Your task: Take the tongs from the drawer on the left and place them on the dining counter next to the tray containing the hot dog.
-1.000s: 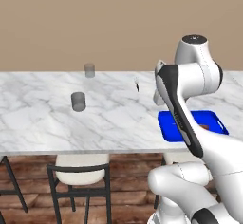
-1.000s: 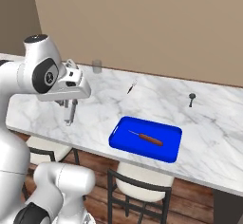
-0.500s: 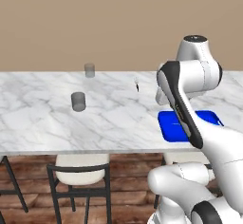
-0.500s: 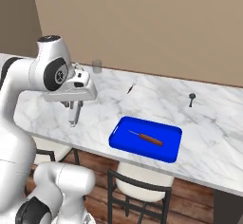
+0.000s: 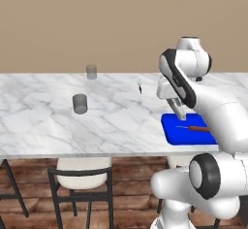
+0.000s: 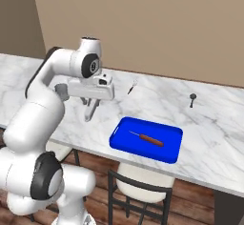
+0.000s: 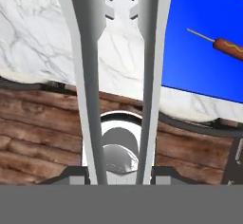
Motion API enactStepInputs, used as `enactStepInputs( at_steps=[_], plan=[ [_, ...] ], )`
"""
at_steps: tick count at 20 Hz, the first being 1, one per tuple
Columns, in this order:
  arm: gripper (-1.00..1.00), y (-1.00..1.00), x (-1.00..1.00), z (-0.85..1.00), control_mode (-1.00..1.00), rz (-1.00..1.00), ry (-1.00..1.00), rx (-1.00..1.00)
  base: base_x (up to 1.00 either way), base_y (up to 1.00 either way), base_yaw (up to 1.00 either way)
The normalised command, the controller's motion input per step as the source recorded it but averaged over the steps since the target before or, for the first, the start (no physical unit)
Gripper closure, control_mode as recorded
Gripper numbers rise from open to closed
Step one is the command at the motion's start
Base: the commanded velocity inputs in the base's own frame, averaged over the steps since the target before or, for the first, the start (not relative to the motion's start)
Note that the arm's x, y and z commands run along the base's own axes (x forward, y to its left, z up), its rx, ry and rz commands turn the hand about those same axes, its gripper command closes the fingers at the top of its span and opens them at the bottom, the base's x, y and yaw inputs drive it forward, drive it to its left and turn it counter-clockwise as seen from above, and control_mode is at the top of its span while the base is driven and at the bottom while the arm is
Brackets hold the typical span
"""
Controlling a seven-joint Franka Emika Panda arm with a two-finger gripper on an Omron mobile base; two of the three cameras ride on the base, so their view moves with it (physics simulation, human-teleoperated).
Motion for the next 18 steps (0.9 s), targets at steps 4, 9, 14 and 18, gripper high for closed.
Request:
enactStepInputs(
  at_steps=[4,9,14,18],
  plan=[
    [1.0,0.08,0.85,-0.37,-1.0,-0.19,0.17,-0.03,0.0,0.0,0.0],
    [1.0,0.0,0.74,-0.62,-1.0,-0.24,0.06,-0.16,0.0,0.0,0.0],
    [1.0,0.02,0.59,-0.74,-1.0,-0.19,0.03,-0.17,0.0,0.0,0.0],
    [1.0,0.16,0.44,-0.49,-1.0,-0.08,0.0,-0.01,0.0,0.0,0.0]
  ],
)
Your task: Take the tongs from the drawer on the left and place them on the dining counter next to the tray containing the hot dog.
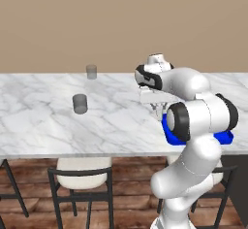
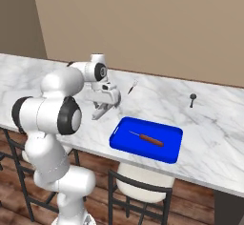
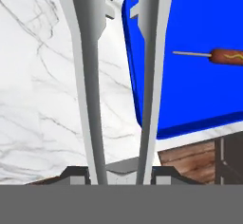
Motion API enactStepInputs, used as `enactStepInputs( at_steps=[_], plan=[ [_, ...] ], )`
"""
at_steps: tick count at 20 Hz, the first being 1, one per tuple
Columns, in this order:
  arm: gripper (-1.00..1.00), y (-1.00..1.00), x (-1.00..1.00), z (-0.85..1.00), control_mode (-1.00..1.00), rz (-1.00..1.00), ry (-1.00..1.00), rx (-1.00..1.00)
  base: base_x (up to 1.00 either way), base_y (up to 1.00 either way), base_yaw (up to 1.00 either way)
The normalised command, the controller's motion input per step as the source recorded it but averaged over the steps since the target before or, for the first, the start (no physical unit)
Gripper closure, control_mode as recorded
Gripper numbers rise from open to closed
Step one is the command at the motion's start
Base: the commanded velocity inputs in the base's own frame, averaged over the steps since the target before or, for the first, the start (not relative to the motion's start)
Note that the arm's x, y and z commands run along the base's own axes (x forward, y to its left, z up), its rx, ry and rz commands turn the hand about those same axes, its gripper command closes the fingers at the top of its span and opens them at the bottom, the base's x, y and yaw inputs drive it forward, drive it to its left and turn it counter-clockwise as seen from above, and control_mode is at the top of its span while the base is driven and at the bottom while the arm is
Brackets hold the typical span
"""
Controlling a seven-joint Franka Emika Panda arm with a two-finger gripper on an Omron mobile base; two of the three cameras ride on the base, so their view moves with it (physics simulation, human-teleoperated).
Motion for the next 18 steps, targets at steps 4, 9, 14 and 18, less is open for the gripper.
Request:
enactStepInputs(
  at_steps=[4,9,14,18],
  plan=[
    [1.0,0.01,0.56,-0.43,-1.0,0.0,0.0,0.0,0.0,0.0,0.0],
    [1.0,0.0,0.5,-0.52,-1.0,0.11,0.01,0.0,0.0,0.0,0.0],
    [1.0,0.0,0.16,-0.49,-1.0,0.1,0.0,0.0,0.0,0.0,0.0],
    [1.0,0.0,0.0,-0.36,-1.0,0.02,0.0,0.0,0.0,0.0,0.0]
  ],
)
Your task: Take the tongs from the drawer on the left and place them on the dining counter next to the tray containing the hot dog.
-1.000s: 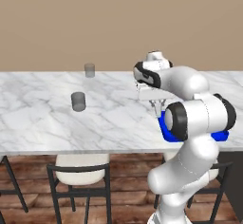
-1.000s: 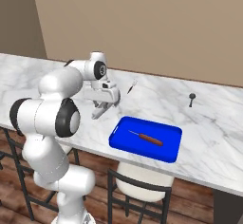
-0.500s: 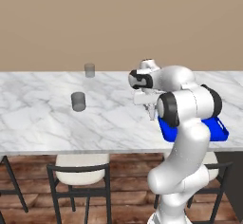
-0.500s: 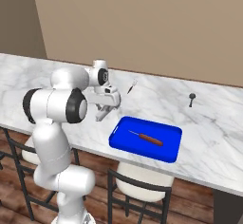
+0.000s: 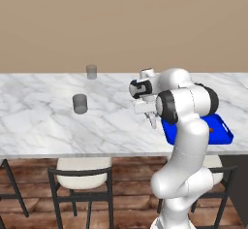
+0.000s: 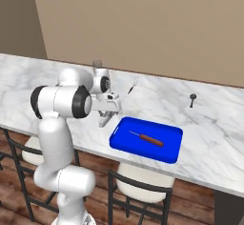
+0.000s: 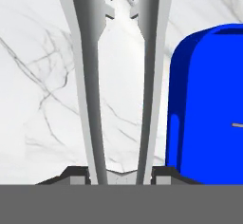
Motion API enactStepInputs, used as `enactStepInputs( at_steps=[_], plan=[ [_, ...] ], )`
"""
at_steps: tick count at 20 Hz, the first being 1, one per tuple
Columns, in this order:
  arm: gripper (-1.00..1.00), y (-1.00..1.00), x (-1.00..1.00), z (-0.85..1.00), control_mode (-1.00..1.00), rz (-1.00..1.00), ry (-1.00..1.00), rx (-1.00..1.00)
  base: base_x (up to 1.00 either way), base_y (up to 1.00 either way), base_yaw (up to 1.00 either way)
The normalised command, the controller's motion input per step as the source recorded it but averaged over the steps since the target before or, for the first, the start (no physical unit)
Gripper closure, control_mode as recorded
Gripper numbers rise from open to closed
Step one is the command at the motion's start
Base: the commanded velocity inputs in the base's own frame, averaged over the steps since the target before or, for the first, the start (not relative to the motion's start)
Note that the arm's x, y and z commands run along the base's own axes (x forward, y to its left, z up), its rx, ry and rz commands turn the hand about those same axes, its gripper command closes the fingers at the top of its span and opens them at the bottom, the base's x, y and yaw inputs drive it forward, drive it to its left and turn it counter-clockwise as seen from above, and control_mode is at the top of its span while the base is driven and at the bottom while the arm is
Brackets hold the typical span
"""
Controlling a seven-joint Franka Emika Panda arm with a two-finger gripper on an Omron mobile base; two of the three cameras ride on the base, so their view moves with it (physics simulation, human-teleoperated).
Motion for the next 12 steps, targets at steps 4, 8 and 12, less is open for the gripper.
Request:
enactStepInputs(
  at_steps=[4,8,12],
  plan=[
    [1.0,0.0,0.0,-0.37,-1.0,0.0,0.0,0.0,0.0,0.0,0.0],
    [1.0,-0.01,0.0,-0.32,-1.0,0.0,0.0,0.0,0.0,0.0,0.0],
    [1.0,-0.17,0.0,-0.17,-1.0,0.0,0.0,0.01,0.0,0.0,0.0]
  ],
)
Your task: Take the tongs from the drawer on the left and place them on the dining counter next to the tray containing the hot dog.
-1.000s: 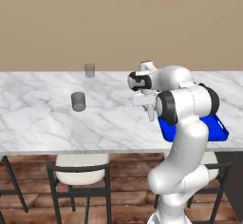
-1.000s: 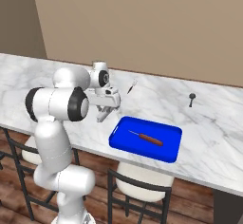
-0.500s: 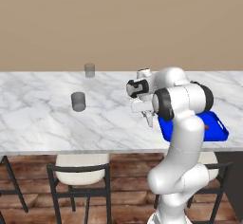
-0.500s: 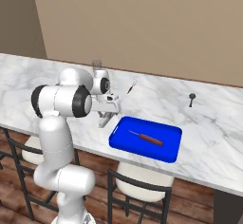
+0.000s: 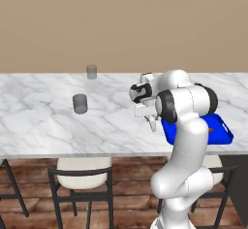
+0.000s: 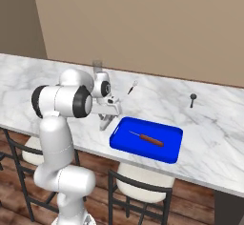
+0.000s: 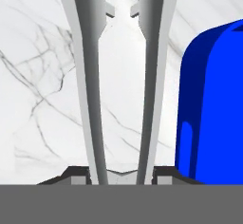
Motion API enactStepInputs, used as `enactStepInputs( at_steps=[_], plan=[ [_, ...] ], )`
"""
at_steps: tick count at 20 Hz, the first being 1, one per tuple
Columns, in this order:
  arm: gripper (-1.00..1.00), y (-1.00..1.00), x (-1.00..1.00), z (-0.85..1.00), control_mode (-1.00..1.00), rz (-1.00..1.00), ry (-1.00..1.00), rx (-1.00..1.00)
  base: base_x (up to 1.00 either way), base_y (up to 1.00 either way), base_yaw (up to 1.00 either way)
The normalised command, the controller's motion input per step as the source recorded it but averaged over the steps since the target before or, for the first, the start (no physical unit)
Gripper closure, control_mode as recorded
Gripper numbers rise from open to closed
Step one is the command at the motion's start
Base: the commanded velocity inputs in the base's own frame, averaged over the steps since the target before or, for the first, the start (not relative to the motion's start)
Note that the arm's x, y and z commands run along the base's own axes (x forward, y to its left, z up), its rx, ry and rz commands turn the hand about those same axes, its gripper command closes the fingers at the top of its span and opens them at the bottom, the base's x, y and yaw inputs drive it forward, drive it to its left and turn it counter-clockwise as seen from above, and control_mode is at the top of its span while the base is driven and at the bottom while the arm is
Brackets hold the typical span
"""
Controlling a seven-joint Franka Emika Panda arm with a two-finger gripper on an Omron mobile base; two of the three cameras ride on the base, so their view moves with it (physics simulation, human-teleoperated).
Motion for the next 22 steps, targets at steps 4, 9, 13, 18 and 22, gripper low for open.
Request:
enactStepInputs(
  at_steps=[4,9,13,18,22],
  plan=[
    [1.0,-0.15,-0.07,-0.31,-1.0,0.0,0.0,0.0,0.0,0.0,0.0],
    [1.0,-0.11,-0.06,-0.3,-1.0,-0.01,0.0,0.02,0.0,0.0,0.0],
    [1.0,-0.12,-0.04,-0.35,-1.0,-0.01,0.0,0.04,0.0,0.0,0.0],
    [1.0,-0.13,-0.01,-0.55,-1.0,-0.02,0.0,0.05,0.0,0.0,0.0],
    [1.0,-0.12,-0.02,-0.54,-1.0,-0.04,0.0,0.05,0.0,0.0,0.0]
  ],
)
